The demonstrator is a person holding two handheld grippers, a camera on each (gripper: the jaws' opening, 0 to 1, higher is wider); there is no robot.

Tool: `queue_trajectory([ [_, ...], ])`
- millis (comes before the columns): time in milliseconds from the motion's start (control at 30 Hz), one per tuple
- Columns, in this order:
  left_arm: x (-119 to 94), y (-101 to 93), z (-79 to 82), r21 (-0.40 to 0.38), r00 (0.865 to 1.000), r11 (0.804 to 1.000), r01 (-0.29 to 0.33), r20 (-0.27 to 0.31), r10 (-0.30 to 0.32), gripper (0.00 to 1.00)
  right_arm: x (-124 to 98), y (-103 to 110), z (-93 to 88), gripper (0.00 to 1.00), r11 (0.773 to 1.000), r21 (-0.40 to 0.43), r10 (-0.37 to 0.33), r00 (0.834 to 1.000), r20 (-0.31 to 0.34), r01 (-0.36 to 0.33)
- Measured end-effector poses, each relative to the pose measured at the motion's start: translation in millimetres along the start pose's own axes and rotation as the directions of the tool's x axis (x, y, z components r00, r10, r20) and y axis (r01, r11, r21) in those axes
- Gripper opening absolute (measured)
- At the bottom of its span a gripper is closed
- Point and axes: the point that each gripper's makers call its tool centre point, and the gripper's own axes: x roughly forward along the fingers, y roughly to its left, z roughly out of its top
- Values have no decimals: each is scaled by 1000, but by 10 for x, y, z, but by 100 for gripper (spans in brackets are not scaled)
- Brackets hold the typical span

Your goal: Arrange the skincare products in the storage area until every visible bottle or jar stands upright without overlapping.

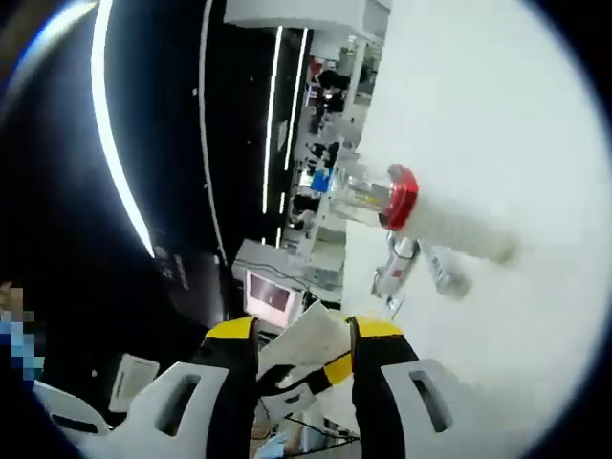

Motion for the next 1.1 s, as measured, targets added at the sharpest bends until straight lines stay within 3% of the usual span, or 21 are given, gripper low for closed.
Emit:
queue_trajectory([
  [67,12,-16,17,-68,1000,998,17,18,-16,10,-2,32,8,39,997,-82,-6,1000,-27,3],
  [200,38,-62,27,-154,998,987,54,45,-48,10,3,134,31,39,961,-277,-19,995,-101,-10],
  [233,-43,-80,15,-212,999,977,18,32,-12,10,6,135,35,39,938,-345,-37,991,-126,-8],
  [300,-36,-75,-32,-281,998,959,41,53,-27,10,8,133,58,39,913,-407,-68,987,-146,2],
  [400,-7,-100,-45,-333,995,940,80,88,-53,10,5,159,56,39,854,-519,-98,973,-211,-26],
  [433,13,-115,-63,-368,994,925,94,92,-65,10,6,167,56,40,843,-537,-105,969,-226,-34],
  [500,33,-119,-61,-384,992,918,104,104,-69,10,1,168,44,40,817,-574,-125,958,-260,-49],
  [533,42,-126,-61,-409,990,905,117,117,-75,10,-2,150,50,39,787,-613,-143,948,-285,-66],
  [633,53,-164,-27,-440,981,883,166,163,-104,10,-6,140,51,40,733,-673,-178,926,-332,-100],
  [667,60,-184,-22,-453,978,872,185,169,-120,10,10,158,80,40,703,-701,-175,927,-332,-119],
  [700,75,-192,-23,-458,977,868,194,173,-127,10,1,151,69,40,698,-704,-187,916,-355,-130],
  [733,72,-257,16,-457,970,860,225,188,-154,10,-6,138,58,41,673,-723,-206,899,-387,-158],
  [767,70,-281,41,-458,967,858,235,199,-158,10,3,136,71,41,644,-745,-214,894,-393,-173],
  [800,67,-321,67,-463,961,847,260,212,-180,10,-20,108,35,40,618,-757,-239,866,-439,-212],
  [833,49,-402,118,-471,947,825,311,231,-225,10,-32,81,21,40,605,-763,-260,851,-457,-226],
  [867,46,-429,140,-466,940,821,329,241,-241,10,-32,87,7,40,593,-766,-262,840,-475,-248],
  [933,46,-464,171,-443,933,827,347,247,-260,10,-54,98,-39,39,591,-747,-258,805,-534,-306],
  [967,37,-486,191,-435,930,827,358,250,-271,10,-51,96,-41,38,577,-753,-269,796,-542,-318],
  [1000,41,-494,204,-434,929,826,360,252,-273,10,-67,91,-68,37,554,-761,-289,780,-555,-336],
  [1033,44,-498,206,-428,924,824,372,255,-285,10,-78,79,-95,36,517,-769,-314,753,-579,-375],
  [1100,42,-528,239,-415,913,819,397,269,-306,10,-68,71,-143,34,465,-769,-344,711,-613,-439],
])
